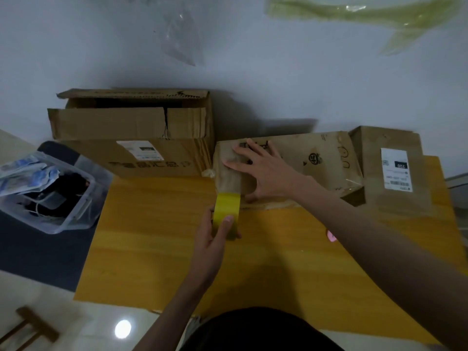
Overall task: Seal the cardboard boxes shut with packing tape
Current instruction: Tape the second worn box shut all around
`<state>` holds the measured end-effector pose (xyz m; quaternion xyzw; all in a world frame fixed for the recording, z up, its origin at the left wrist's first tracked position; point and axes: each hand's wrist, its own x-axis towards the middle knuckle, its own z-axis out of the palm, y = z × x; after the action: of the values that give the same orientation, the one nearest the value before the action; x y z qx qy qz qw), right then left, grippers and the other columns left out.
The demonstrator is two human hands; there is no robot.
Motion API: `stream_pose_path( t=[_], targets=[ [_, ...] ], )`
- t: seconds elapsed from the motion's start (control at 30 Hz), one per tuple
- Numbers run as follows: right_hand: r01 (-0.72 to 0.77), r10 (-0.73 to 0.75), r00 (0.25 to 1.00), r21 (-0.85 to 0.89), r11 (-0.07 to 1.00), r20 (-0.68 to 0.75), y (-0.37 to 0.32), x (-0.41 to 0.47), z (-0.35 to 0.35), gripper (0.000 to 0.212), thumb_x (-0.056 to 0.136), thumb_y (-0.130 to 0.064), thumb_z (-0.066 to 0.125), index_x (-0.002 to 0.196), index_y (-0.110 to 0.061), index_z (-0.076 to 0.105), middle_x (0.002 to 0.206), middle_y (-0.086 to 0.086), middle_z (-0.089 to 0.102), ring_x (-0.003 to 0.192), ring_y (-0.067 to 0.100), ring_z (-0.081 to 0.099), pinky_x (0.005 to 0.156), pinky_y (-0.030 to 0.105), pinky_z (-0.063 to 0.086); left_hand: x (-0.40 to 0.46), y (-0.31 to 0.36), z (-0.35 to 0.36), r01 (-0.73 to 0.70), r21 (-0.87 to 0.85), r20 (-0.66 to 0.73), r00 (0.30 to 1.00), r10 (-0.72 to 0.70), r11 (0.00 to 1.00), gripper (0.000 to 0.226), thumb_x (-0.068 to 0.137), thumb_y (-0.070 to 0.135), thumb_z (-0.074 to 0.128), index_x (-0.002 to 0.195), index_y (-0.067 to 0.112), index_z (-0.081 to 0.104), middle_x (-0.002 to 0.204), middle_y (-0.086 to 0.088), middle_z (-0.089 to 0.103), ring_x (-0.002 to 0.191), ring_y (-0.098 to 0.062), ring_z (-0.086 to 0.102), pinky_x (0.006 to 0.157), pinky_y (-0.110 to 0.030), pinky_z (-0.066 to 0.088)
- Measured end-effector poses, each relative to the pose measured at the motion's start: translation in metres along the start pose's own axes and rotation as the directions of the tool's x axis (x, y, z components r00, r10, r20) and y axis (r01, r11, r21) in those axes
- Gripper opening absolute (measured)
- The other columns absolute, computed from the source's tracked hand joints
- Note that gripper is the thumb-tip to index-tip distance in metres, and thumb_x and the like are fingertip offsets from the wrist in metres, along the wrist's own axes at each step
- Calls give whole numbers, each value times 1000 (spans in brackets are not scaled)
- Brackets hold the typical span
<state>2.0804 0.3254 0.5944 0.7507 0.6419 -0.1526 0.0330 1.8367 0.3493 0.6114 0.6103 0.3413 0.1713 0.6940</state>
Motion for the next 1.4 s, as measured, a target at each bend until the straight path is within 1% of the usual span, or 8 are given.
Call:
stream_pose_path(
  t=[0.33,0.4,0.57,0.77,1.03,1.17,1.3,1.4],
  targets=[
    [4,0,999,-73,997,46,-19,-11,5,112,80,-56,68,157,-41,-12,166,-5,-20,152,31,-20,117,69,-5,-20,-25,8,21,32,25,999,-22,999,21,104,27,51,122,15,50,102,-20,65,89,-25,71,77,-35,56],
    [-1,4,999,-67,998,41,-20,-11,5,115,78,-59,71,158,-39,-11,167,-6,-18,152,30,-19,117,69,-5,-27,-26,10,-5,44,9,1000,5,999,20,105,28,51,120,16,51,101,-19,66,89,-25,71,77,-36,56],
    [-2,3,1000,-58,998,11,-21,-16,9,121,73,-61,77,159,-37,-5,168,-6,-13,153,29,-14,117,70,-2,-37,0,16,-86,-16,-46,995,85,996,23,107,27,48,123,10,53,94,-12,69,85,-19,69,74,-23,52],
    [-37,37,999,9,999,-1,-24,-14,2,123,69,-55,84,159,-32,4,168,-7,-3,155,27,-6,117,70,4,-41,-1,23,-11,-58,-56,998,8,998,28,108,26,46,130,9,51,92,-5,72,90,-19,69,81,-27,50],
    [-3,3,1000,-17,1000,6,-20,-14,5,113,78,-60,72,160,-34,-1,168,-7,-8,154,27,-9,117,70,4,-41,-21,33,25,20,-80,997,-24,999,22,107,29,48,126,18,51,93,0,72,92,-21,69,85,-40,55],
    [6,-4,999,-46,999,45,-22,-14,5,111,81,-63,67,159,-36,-6,167,-6,-14,153,28,-15,117,69,-2,-41,-35,30,11,67,-65,998,-6,998,19,107,29,49,122,19,53,102,-9,69,92,-21,71,83,-43,55],
    [52,-49,998,-68,996,43,-23,-19,10,101,88,-55,64,158,-40,-8,167,-14,-13,151,36,-18,115,72,-7,-34,-50,24,22,119,-12,1000,-20,993,59,101,50,52,144,10,44,129,-12,64,116,-25,65,97,-49,53],
    [63,-72,993,-94,994,-90,-27,-36,26,89,92,-41,63,160,-37,6,167,-15,7,154,33,-1,117,70,4,-30,-56,21,26,147,20,999,-29,989,73,99,56,51,152,8,34,137,-12,61,123,-24,62,101,-47,52]
  ],
)
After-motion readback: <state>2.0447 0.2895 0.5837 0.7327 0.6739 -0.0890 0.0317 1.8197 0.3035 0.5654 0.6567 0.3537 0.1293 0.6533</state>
